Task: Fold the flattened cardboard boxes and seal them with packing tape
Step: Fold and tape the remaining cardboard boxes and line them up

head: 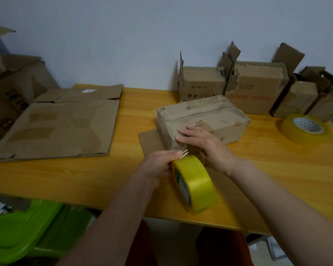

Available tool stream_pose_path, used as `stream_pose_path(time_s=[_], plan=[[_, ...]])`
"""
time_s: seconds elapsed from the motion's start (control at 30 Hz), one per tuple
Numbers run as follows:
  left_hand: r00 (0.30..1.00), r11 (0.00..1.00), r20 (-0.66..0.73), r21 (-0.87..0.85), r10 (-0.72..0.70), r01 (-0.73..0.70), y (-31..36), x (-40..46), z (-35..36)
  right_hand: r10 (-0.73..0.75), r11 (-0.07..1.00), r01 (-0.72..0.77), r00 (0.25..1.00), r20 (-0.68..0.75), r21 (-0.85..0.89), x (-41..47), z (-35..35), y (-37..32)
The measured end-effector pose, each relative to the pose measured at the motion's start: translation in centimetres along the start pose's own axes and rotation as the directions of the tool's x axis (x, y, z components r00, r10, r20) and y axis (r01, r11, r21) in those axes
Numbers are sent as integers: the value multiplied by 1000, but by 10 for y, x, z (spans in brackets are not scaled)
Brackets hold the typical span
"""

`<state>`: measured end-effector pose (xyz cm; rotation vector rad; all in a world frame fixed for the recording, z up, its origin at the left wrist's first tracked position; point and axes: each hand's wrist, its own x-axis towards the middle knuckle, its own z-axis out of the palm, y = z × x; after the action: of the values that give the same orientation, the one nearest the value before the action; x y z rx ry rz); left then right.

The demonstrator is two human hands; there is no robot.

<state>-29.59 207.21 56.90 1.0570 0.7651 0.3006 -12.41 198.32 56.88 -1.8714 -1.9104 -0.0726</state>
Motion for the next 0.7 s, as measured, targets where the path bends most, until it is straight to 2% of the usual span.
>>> stream_pose_path(time_s=[0.13, 0.23, 0.3, 0.33, 0.37, 0.43, 0.53, 0.63, 0.7], plan=[[981, 995, 188, 94, -47, 30, 1, -11, 2, 19, 1000, -19, 1000, 1, 7, 1, 1, 2], [988, 996, 148, 67, 50, -61, -7, -16, 9, 111, 978, -111, 994, 12, 177, 4, -7, -9], [983, 987, 89, 3, 158, -159, -7, -20, 14, 251, 902, -185, 960, -125, 391, -1, -14, -22], [974, 976, 67, 3, 216, -216, -5, -22, 16, 352, 828, -199, 912, -210, 524, -7, -19, -30], [961, 962, 57, 18, 270, -271, -2, -23, 18, 455, 715, -206, 862, -222, 668, -13, -25, -39], [935, 932, 72, 78, 348, -353, 3, -25, 23, 583, 461, -256, 809, -73, 850, -24, -32, -53], [905, 888, 112, 175, 410, -425, 7, -29, 38, 641, 256, -332, 761, 98, 908, -37, -33, -62], [834, 789, 71, 289, 547, -542, 5, -33, 55, 722, 63, -276, 676, 147, 959, -42, -38, -69], [775, 705, 10, 408, 632, -580, 3, -37, 61, 745, -10, -233, 647, 162, 972, -44, -41, -72]])
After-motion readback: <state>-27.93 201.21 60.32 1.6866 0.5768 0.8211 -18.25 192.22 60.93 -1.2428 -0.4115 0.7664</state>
